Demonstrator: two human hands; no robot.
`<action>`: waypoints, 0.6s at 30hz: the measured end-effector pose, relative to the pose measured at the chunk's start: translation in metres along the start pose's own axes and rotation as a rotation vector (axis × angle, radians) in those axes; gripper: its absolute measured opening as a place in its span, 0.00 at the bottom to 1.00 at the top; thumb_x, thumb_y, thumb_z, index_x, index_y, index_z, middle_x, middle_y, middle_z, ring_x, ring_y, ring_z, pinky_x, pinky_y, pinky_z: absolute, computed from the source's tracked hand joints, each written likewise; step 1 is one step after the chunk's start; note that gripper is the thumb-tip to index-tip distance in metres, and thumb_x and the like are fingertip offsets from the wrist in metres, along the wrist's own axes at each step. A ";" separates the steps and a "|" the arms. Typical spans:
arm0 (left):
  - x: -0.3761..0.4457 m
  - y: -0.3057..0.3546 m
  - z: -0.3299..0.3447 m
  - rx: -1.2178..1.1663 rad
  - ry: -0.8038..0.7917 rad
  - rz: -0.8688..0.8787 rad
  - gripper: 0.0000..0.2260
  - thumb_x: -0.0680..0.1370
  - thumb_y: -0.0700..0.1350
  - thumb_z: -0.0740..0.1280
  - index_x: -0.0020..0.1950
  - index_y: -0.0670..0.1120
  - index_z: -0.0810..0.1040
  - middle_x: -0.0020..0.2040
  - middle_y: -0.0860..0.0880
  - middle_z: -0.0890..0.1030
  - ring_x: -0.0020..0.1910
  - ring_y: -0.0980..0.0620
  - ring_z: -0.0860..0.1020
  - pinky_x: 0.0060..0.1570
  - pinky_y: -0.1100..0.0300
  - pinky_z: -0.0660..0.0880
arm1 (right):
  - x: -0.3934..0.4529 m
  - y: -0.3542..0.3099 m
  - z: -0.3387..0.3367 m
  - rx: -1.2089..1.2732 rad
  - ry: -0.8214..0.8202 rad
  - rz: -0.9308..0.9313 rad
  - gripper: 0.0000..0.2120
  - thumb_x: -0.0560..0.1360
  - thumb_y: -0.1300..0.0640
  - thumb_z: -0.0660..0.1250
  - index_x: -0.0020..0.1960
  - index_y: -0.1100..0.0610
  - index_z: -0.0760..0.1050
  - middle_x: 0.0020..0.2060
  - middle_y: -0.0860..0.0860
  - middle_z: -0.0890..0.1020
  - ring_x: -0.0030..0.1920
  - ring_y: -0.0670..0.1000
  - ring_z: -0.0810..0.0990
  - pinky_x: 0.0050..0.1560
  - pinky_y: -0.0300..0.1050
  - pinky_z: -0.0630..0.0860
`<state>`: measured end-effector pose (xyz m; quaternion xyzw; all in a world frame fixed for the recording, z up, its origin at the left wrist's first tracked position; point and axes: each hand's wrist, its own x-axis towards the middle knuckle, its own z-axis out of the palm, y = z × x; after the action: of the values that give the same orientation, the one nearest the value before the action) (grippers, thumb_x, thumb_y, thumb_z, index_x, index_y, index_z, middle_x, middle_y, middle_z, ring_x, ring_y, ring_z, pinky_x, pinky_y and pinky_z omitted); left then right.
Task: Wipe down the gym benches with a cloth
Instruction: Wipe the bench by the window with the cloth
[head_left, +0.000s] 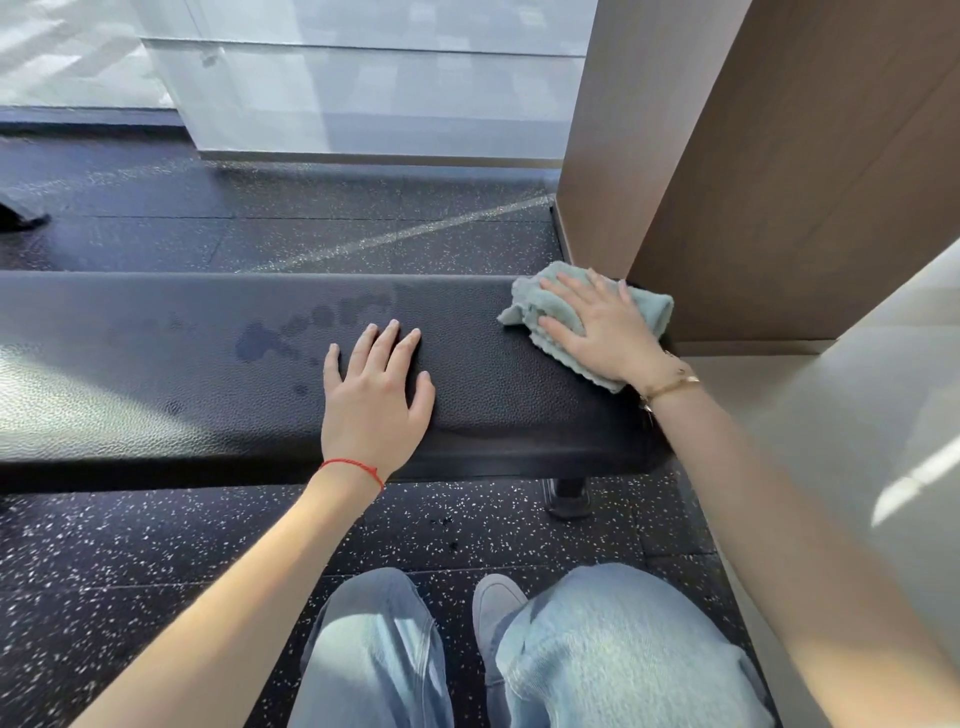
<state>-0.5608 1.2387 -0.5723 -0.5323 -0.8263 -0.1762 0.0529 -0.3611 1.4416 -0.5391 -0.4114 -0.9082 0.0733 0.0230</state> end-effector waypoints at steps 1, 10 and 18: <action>0.000 0.000 0.000 0.000 0.003 0.000 0.24 0.80 0.56 0.50 0.75 0.52 0.66 0.76 0.50 0.66 0.77 0.50 0.60 0.76 0.42 0.52 | 0.008 -0.005 0.002 -0.015 -0.004 0.027 0.28 0.80 0.37 0.48 0.79 0.42 0.51 0.79 0.44 0.53 0.79 0.52 0.48 0.77 0.58 0.40; -0.001 -0.002 -0.003 -0.006 -0.019 0.011 0.23 0.81 0.55 0.53 0.76 0.51 0.65 0.77 0.50 0.64 0.78 0.50 0.58 0.76 0.43 0.50 | -0.103 -0.018 0.012 0.059 0.047 -0.177 0.27 0.80 0.36 0.46 0.78 0.39 0.52 0.78 0.40 0.54 0.78 0.47 0.48 0.78 0.53 0.42; -0.001 -0.015 -0.023 -0.085 0.032 0.001 0.21 0.81 0.52 0.58 0.73 0.49 0.69 0.75 0.50 0.68 0.77 0.50 0.60 0.77 0.44 0.50 | 0.028 -0.060 0.006 0.038 -0.036 -0.069 0.26 0.83 0.43 0.47 0.79 0.47 0.50 0.79 0.46 0.51 0.79 0.52 0.45 0.77 0.53 0.39</action>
<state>-0.5766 1.2242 -0.5549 -0.5317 -0.8168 -0.2196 0.0433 -0.4251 1.4231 -0.5362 -0.3778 -0.9206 0.0969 0.0172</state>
